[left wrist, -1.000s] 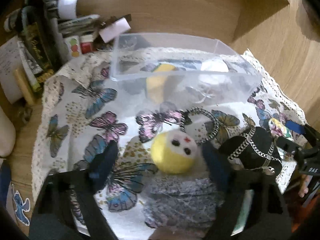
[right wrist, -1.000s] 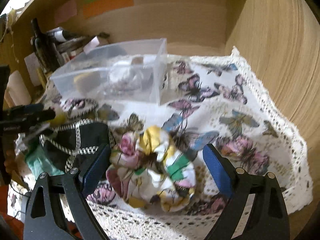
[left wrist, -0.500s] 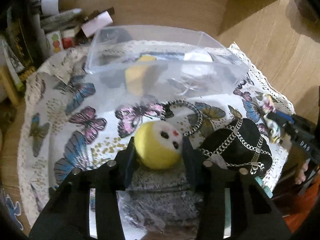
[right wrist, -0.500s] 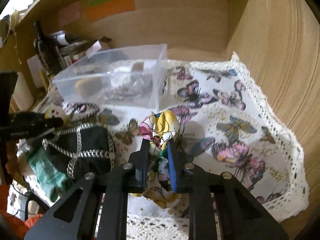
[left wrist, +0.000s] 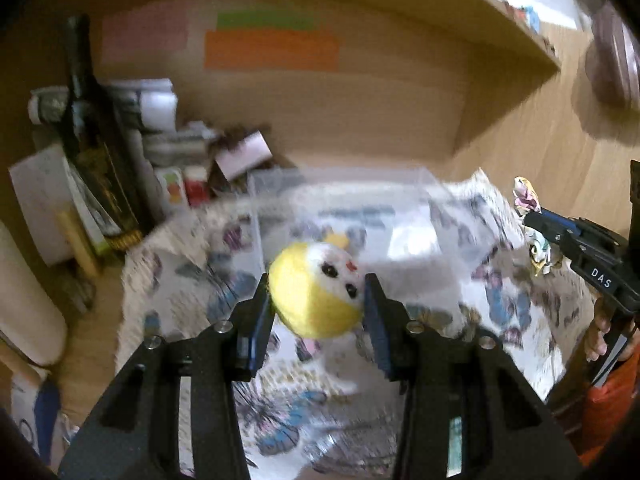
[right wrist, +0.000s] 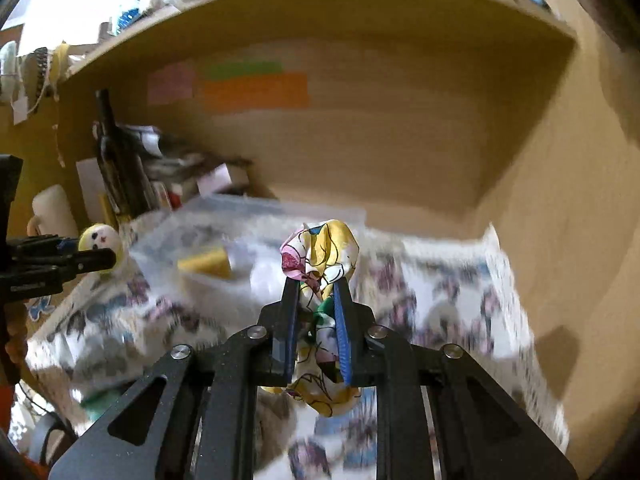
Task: Organize soft objects
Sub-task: 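Lower ball and scrunchie into the clear box and open both tools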
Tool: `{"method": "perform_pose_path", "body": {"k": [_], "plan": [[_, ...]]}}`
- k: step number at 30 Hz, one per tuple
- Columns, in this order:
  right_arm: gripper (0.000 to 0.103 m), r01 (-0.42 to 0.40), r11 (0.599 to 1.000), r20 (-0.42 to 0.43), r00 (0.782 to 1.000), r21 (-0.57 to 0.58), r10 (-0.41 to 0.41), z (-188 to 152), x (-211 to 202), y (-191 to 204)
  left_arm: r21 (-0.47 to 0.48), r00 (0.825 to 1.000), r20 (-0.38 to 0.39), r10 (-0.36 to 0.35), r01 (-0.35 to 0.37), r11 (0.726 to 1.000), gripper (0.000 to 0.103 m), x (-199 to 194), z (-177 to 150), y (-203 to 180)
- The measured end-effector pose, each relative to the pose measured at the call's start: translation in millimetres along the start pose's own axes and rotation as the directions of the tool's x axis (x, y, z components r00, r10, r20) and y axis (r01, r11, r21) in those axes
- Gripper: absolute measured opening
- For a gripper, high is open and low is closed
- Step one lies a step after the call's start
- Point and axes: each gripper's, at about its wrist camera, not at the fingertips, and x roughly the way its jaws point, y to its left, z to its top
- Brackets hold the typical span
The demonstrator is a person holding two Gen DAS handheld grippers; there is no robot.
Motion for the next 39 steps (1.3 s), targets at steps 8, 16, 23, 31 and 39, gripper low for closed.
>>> {"method": "perform_pose_path", "body": {"k": [8, 16, 23, 31, 39], "plan": [[0.015, -0.053, 0.997, 0.084, 0.995, -0.055, 0.057, 49, 27, 16, -0.013, 0.993, 0.091, 0.069, -0.068, 0.998, 0.043, -2, 35, 11], [0.015, -0.110, 0.991, 0.025, 0.993, -0.070, 0.112, 64, 73, 30, -0.030, 0.996, 0.033, 0.084, -0.083, 0.996, 0.043, 41, 44, 22], [0.015, -0.177, 0.982, -0.101, 0.980, -0.069, 0.170, 57, 117, 42, -0.003, 0.995, -0.067, 0.076, -0.076, 0.997, 0.043, 81, 36, 20], [0.015, -0.233, 0.971, -0.248, 0.945, -0.047, 0.215, 37, 155, 55, 0.089, 0.989, -0.079, 0.123, -0.116, 0.989, 0.043, 98, 31, 5], [0.026, -0.230, 0.971, -0.304, 0.932, -0.068, 0.200, 28, 161, 59, 0.079, 0.989, -0.094, 0.118, -0.111, 0.991, 0.066, 100, 34, 4]]}}
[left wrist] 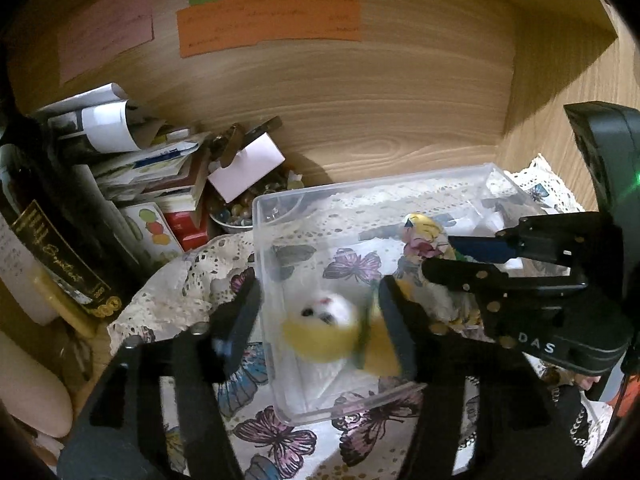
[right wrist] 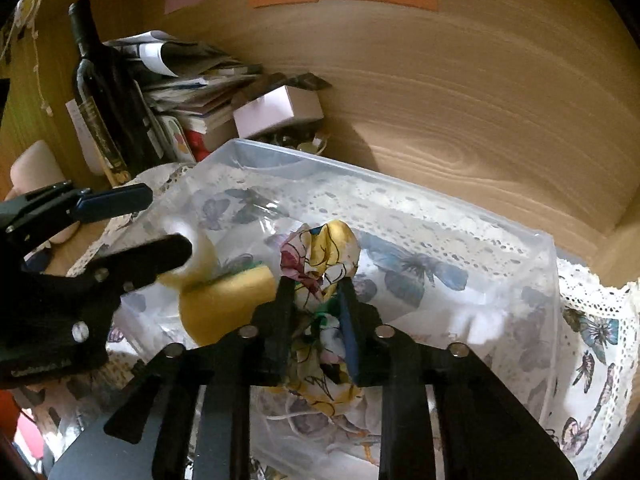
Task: Organize soft objects
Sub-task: 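Lower ball and scrunchie into the clear box and open both tools, then grasp the silver glitter pouch with the left tool while the right tool grasps the black chain pouch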
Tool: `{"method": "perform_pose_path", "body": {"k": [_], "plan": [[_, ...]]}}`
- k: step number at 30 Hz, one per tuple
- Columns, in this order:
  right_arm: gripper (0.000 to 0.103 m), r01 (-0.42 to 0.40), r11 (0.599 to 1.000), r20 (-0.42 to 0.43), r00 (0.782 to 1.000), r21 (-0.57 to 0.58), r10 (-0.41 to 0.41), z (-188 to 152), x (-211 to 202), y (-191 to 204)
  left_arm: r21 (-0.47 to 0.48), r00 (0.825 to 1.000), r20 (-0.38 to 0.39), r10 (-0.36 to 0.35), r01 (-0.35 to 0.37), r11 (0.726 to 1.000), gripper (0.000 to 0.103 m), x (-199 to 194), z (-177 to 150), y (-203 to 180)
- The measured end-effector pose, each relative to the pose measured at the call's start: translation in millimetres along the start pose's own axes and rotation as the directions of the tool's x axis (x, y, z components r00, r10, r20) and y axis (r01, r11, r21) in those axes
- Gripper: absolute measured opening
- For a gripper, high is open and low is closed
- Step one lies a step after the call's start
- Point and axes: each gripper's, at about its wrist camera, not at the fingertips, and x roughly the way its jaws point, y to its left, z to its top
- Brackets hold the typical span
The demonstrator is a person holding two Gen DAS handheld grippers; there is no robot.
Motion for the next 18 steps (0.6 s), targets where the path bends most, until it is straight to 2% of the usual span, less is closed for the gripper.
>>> {"method": "perform_pose_path", "body": {"k": [2, 3, 5, 7, 8, 10, 14, 18], "plan": [[0.039, 0.013, 1.000, 0.016, 1.000, -0.004, -0.013, 0, -8, 0, -0.007, 1.000, 0.000, 0.001, -0.001, 1.000, 0.069, -3, 1, 0], [0.042, 0.033, 0.999, 0.021, 0.999, -0.002, -0.033, 1, -11, 0, -0.007, 1.000, 0.002, 0.000, 0.000, 1.000, 0.071, -6, 1, 0], [0.053, 0.054, 0.999, 0.060, 0.997, -0.004, -0.054, 3, -25, 1, -0.006, 1.000, 0.008, -0.001, 0.001, 1.000, 0.078, -13, 1, 0], [0.062, 0.074, 0.997, 0.092, 0.993, -0.005, -0.073, 6, -35, 3, -0.009, 1.000, 0.027, 0.010, -0.009, 1.000, 0.092, -23, 2, -1], [0.067, 0.084, 0.996, 0.119, 0.989, -0.004, -0.083, 6, -46, 3, -0.012, 0.999, 0.041, 0.013, -0.013, 1.000, 0.095, -30, 2, -1], [0.073, 0.099, 0.995, 0.156, 0.983, -0.002, -0.097, 6, -63, 5, -0.019, 0.998, 0.062, 0.008, -0.007, 1.000, 0.100, -44, 3, -1], [0.084, 0.138, 0.990, 0.230, 0.964, -0.008, -0.132, -1, -98, 12, -0.049, 0.995, 0.099, -0.013, 0.018, 0.999, 0.103, -76, -1, 3], [0.087, 0.152, 0.988, 0.275, 0.951, -0.009, -0.144, -18, -128, 17, -0.059, 0.993, 0.122, -0.004, 0.011, 0.998, 0.103, -100, -16, 3]]}}
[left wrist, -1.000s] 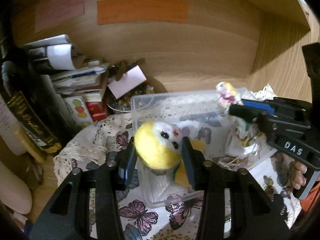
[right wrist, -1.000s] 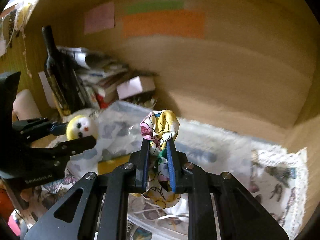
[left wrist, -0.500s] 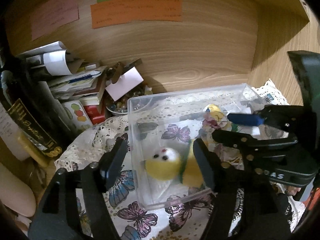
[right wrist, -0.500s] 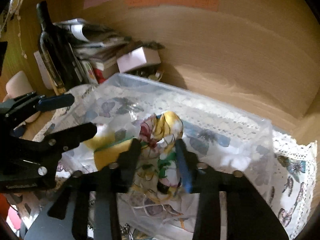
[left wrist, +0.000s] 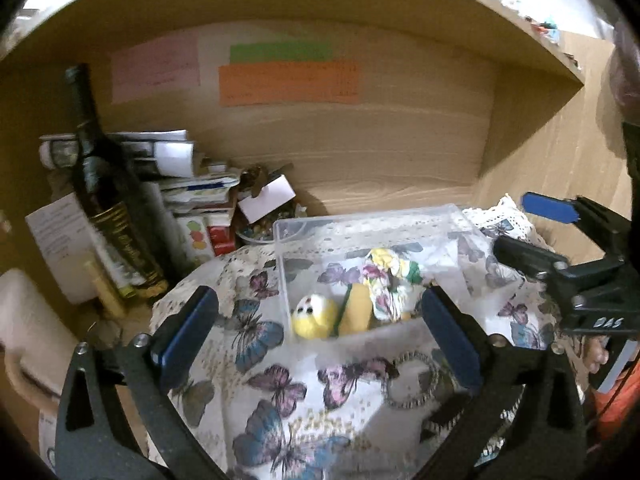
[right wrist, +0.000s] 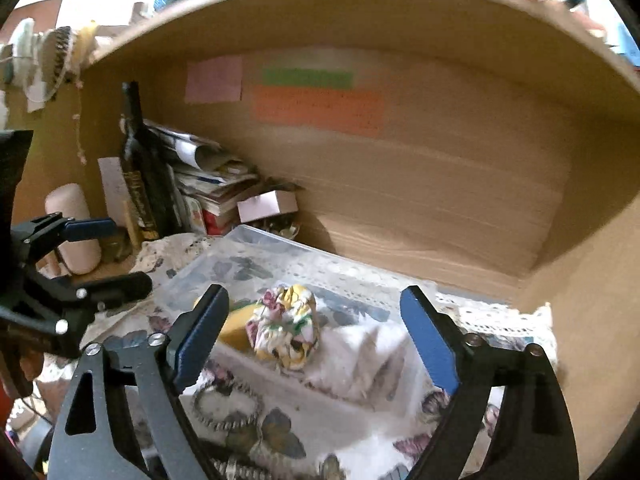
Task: Organize soft objects
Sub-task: 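Grasp the silver glitter pouch with the left tool while the right tool grasps the black chain pouch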
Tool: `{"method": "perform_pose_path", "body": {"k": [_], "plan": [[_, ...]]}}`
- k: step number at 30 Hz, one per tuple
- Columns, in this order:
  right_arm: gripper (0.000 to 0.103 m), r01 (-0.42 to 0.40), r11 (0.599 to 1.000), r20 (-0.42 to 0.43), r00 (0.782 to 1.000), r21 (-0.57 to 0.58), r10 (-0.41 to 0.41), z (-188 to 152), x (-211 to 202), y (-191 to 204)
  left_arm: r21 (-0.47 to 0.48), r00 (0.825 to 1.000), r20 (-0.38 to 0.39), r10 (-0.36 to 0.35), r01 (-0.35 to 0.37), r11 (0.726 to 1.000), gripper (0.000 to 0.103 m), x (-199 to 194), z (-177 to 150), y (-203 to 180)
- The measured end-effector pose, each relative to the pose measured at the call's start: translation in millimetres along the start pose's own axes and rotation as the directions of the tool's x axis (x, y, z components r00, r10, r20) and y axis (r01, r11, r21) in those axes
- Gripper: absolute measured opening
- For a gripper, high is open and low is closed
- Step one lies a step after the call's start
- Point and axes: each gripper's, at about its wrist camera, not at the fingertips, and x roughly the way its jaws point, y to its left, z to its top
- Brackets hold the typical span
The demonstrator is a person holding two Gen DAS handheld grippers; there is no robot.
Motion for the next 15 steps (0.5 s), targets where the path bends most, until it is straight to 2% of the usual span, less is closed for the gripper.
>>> {"method": "perform_pose_path", "body": {"k": [7, 11, 15], "plan": [[0.089, 0.007, 0.999, -0.010, 1.000, 0.035, -0.007, -37, -33, 5, -0.002, 0.999, -0.053, -0.007, 0.007, 1.000, 0.103, -12, -45, -5], [0.089, -0.007, 0.998, -0.063, 0.998, 0.059, 0.011, -66, -35, 13, 0.004, 0.993, -0.118, 0.000, 0.001, 1.000, 0.103, -5, -76, -8], [0.089, -0.019, 0.997, -0.135, 0.990, 0.071, 0.028, -94, -24, 25, 0.005, 0.980, -0.201, 0.004, -0.003, 1.000, 0.103, 6, -104, -10]]}}
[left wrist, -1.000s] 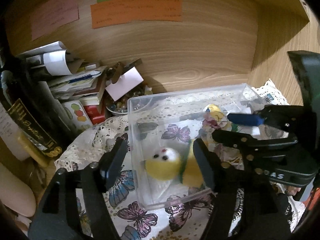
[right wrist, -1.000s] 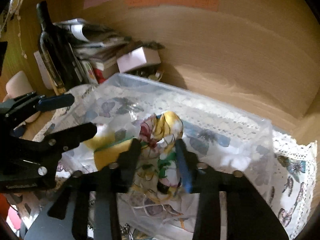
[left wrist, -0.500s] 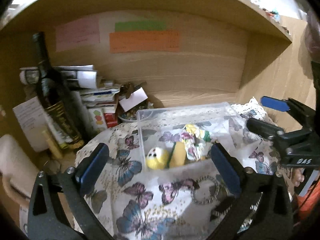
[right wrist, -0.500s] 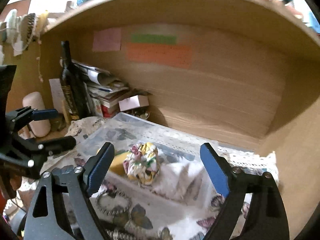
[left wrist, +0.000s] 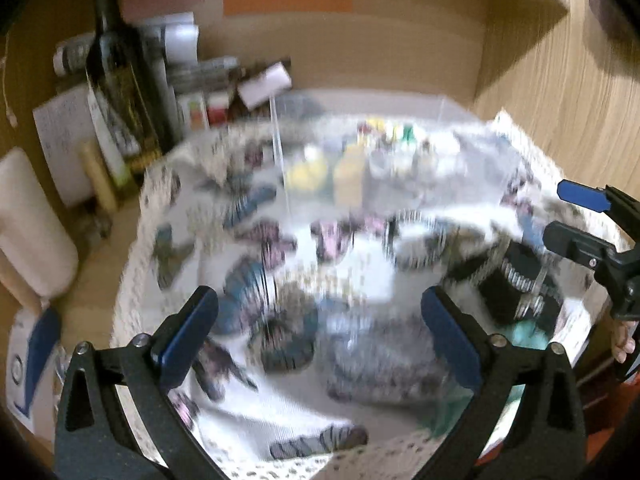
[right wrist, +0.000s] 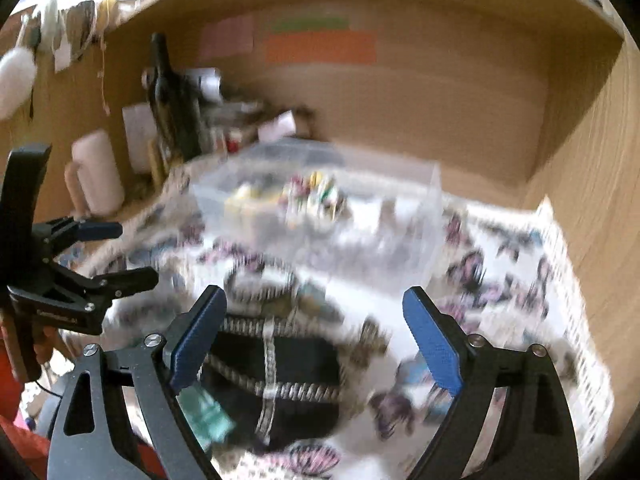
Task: Organize soft objects
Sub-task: 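Grasp the silver glitter pouch with the left tool while the right tool grasps the black chain pouch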
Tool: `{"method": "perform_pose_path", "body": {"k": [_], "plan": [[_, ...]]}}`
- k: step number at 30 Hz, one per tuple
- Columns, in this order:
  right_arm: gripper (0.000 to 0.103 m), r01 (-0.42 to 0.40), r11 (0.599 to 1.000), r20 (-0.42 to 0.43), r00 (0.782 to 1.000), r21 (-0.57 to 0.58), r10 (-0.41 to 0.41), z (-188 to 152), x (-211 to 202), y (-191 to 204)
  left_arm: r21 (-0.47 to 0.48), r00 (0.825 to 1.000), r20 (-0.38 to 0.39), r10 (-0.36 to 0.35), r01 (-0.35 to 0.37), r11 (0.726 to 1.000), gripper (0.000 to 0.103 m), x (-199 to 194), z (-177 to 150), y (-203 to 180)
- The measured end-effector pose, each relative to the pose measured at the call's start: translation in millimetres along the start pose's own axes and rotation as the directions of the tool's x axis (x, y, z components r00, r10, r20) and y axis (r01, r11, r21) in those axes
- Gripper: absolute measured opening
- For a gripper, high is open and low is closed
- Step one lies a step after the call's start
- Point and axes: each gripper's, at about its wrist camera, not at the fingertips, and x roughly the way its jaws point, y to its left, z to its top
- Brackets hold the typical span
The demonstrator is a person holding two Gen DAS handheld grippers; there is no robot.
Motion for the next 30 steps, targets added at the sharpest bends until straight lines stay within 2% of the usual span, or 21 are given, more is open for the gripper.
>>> {"method": "perform_pose_path", "body": {"k": [4, 7, 9, 11, 12, 13, 14, 17, 19, 22, 25, 30], "plan": [[0.088, -0.005, 1.000, -0.090, 0.996, 0.016, 0.007, -26, 19, 3, -0.015, 1.000, 0.004, -0.017, 0.017, 1.000, 0.103, 4, -16, -1], [0.085, -0.034, 0.998, -0.122, 0.992, 0.051, 0.040, -35, 29, 0, -0.026, 0.999, 0.009, -0.036, 0.036, 0.999, 0.103, 6, -19, -1], [0.072, -0.069, 0.995, -0.123, 0.989, 0.079, 0.078, -37, 29, -4, -0.037, 0.998, 0.014, -0.054, 0.055, 0.998, 0.102, 8, -21, -1], [0.053, -0.077, 0.993, -0.123, 0.988, 0.086, 0.087, -36, 28, -6, -0.037, 0.996, 0.023, -0.087, 0.088, 0.995, 0.090, 9, -22, -1], [0.048, -0.068, 0.995, -0.118, 0.990, 0.079, 0.077, -36, 27, -6, -0.025, 0.994, 0.020, -0.110, 0.111, 0.994, 0.078, 8, -22, -2], [0.035, -0.070, 0.995, -0.112, 0.991, 0.075, 0.078, -36, 26, -5, -0.007, 0.990, 0.011, -0.140, 0.140, 0.990, 0.065, 8, -22, -4], [0.027, -0.081, 0.994, -0.102, 0.991, 0.071, 0.088, -36, 23, -5, 0.001, 0.988, 0.006, -0.157, 0.157, 0.988, 0.061, 8, -21, -4], [0.020, -0.069, 0.997, -0.083, 0.994, 0.042, 0.072, -36, 19, 2, 0.030, 0.986, 0.008, -0.164, 0.164, 0.986, 0.052, 6, -21, -9], [0.018, -0.062, 0.998, -0.071, 0.995, 0.034, 0.064, -35, 15, 4, 0.043, 0.988, 0.012, -0.153, 0.152, 0.987, 0.039, 4, -21, -12], [0.018, -0.055, 0.997, -0.040, 0.998, 0.049, 0.057, -29, 7, 1, 0.011, 0.993, 0.029, -0.110, 0.110, 0.994, 0.030, 0, -18, -8], [0.016, -0.052, 0.995, 0.000, 0.999, 0.082, 0.052, -22, -4, -9, -0.024, 0.997, 0.054, -0.056, 0.057, 0.998, 0.026, -3, -12, 2], [0.016, -0.025, 0.995, 0.064, 0.998, 0.096, 0.019, -9, -17, -16, -0.052, 0.995, 0.093, -0.036, 0.041, 0.998, 0.026, -13, 2, 15]]}}
